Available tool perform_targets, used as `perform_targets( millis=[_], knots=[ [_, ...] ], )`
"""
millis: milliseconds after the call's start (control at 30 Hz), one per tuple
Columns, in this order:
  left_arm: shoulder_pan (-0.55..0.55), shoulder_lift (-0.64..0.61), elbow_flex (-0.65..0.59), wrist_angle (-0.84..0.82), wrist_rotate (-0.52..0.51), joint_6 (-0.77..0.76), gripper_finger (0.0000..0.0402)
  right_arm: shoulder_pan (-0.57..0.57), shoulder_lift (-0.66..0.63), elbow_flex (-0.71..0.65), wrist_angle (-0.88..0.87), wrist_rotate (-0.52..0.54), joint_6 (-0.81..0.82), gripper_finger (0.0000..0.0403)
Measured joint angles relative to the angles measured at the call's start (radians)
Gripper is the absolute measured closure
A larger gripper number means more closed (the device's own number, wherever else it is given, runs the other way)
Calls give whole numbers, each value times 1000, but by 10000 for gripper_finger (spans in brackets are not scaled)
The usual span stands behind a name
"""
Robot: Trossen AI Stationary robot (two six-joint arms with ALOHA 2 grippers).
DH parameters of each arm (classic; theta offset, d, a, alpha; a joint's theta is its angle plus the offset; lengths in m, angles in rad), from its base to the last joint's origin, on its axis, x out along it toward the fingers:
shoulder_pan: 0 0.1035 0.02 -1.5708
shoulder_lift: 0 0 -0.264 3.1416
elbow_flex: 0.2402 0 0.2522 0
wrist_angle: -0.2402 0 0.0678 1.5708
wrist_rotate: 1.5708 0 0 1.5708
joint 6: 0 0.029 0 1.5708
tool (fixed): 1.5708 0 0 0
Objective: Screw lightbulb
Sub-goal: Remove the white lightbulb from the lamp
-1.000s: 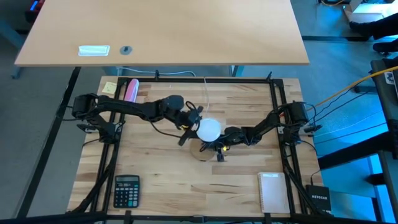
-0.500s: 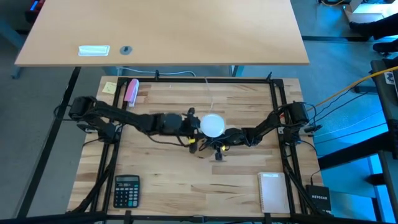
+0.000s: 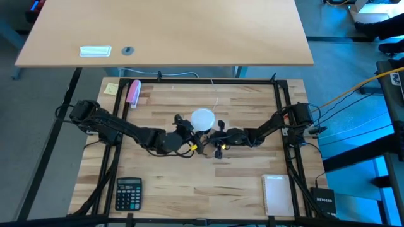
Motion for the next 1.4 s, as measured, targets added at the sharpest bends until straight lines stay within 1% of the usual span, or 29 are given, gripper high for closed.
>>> perform_targets(
  millis=[67, 200, 300, 367, 433, 533, 767, 867, 1067, 1233, 1300, 1400],
  knots=[
    [3, 0, 0, 1, 4, 13, 263, 0, 0, 6, -7, -8, 0, 359],
    [9, 0, 0, -6, 5, 29, 203, 0, 0, 8, -13, -12, -1, 359],
    [11, 0, 0, -5, 5, 70, 168, 0, 0, 9, -24, -9, -2, 359],
    [11, -5, 0, -8, 6, 106, 154, 0, 0, 10, -26, -9, -3, 359],
    [7, -13, -2, -12, 34, 124, 146, 0, 0, 10, -26, -10, -5, 359],
    [8, -36, -3, -45, 103, 122, 142, 0, 0, 10, -27, -11, -8, 359],
    [7, -92, -3, -202, 281, 103, 144, 0, 0, 10, -29, -17, -9, 359],
    [7, -110, -2, -244, 339, 129, 142, -6, 0, 10, -29, -33, -8, 359],
    [28, -155, -2, -363, 417, 214, 152, -14, 0, 10, -31, -60, -13, 359],
    [137, -205, -2, -430, 606, 274, 165, -14, 0, 10, -30, -67, -26, 359],
    [193, -211, -2, -438, 690, 327, 170, -14, 0, 10, -31, -67, -27, 359],
    [289, -212, -2, -431, 880, 379, 178, -14, 0, 10, -31, -75, -26, 359]
  ],
)
